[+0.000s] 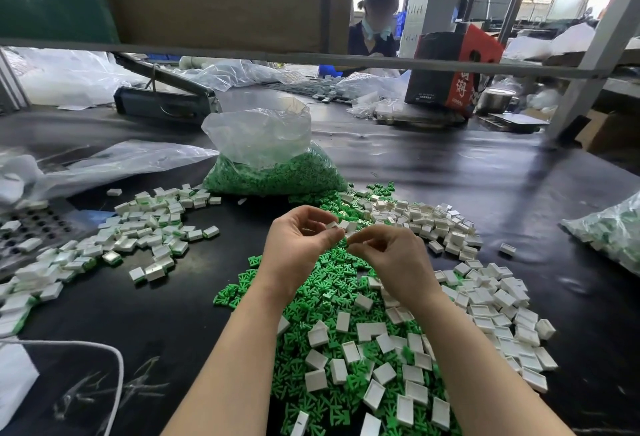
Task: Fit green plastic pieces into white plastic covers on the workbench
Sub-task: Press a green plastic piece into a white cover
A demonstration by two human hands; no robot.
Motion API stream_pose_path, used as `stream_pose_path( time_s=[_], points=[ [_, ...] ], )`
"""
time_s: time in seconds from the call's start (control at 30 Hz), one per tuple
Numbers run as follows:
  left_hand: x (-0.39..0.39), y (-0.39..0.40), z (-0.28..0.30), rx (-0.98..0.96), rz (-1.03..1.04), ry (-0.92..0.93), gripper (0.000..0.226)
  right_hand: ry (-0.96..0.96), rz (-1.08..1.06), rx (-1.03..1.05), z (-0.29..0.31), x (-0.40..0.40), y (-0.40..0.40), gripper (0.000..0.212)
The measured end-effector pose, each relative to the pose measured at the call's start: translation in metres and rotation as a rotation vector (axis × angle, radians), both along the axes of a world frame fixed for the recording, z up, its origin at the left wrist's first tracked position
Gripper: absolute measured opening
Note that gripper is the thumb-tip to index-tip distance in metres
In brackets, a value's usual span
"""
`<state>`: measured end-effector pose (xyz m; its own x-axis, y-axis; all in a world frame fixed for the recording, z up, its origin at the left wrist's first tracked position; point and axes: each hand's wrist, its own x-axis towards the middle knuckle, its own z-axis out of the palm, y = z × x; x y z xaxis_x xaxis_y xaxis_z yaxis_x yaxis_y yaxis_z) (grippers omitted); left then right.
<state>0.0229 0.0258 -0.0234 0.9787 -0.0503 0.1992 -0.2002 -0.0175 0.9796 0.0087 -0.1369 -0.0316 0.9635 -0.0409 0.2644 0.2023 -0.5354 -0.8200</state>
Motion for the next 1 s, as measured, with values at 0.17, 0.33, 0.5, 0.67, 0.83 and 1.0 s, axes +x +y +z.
stream_pose_path(
  time_s=[0.17,0.33,0.5,0.67,0.83,1.0],
  points=[
    [0.002,-0.001,-0.003,-0.045,0.022,0.075,0.013,0.082,0.056,0.183,0.002,0.001,-0.003,0.019],
    [0.002,-0.006,-0.005,-0.011,0.057,0.079,0.011,0.032,0.043,0.277,0.007,0.0,-0.003,0.011],
    [-0.001,-0.006,-0.001,-0.156,0.008,0.148,0.017,-0.015,0.009,0.338,0.01,-0.003,0.0,0.009],
    [-0.003,-0.007,0.0,-0.179,-0.022,0.163,0.005,0.01,0.007,0.542,0.014,-0.004,0.0,0.01],
    [-0.002,-0.006,0.0,-0.173,-0.028,0.167,0.005,0.054,0.021,0.613,0.016,-0.004,0.002,0.006],
    [-0.003,-0.006,0.001,-0.159,-0.05,0.156,0.014,0.027,0.031,0.635,0.016,-0.006,0.003,0.006]
  ],
)
